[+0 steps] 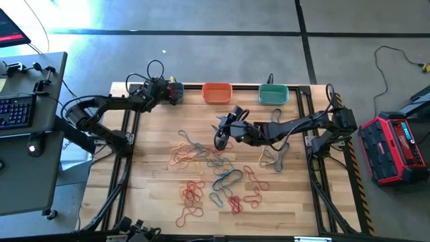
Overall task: Sort rubber bands into baskets
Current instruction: Put the red rubber band into the blue bin
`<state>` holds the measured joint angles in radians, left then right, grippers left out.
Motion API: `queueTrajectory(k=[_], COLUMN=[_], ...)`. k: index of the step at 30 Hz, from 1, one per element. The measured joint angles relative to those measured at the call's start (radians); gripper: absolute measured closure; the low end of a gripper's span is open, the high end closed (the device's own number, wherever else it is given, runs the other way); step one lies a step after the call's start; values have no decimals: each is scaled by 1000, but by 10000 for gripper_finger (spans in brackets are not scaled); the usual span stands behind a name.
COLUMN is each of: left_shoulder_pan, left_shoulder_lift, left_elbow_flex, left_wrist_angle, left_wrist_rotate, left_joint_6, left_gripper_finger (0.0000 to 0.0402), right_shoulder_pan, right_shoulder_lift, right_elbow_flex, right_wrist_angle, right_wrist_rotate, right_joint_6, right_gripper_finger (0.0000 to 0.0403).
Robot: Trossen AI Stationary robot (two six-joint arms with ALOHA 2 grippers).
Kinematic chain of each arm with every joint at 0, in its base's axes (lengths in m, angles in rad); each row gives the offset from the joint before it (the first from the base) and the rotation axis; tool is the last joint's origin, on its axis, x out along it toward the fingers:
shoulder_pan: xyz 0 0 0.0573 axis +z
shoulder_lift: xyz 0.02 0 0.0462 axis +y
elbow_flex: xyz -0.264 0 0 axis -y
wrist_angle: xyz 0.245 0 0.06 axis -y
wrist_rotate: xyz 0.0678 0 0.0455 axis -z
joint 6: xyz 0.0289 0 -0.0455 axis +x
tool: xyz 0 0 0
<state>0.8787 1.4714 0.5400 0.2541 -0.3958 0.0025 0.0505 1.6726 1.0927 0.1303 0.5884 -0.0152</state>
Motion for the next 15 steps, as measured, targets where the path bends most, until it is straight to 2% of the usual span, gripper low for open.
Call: queueTrajectory(k=[8, 12, 15], left_shoulder_pan=[-2, -2, -10], left_shoulder_lift=[-79, -149, -212], left_elbow_flex=[0, 0, 0], left_wrist_angle=[-70, -136, -182], left_wrist_rotate=[71, 119, 236], left_joint_6=[25, 25, 35], left_gripper_finger=[237, 225, 227], right_shoulder_pan=[-46, -58, -51], right_shoulder_lift=[0, 0, -6], right_elbow_flex=[0, 0, -1], right_wrist_angle=[-81, -118, -195], right_wrist_rotate=[-33, -76, -197], right_joint_6=[106, 127, 85], right_gripper_finger=[222, 222, 222])
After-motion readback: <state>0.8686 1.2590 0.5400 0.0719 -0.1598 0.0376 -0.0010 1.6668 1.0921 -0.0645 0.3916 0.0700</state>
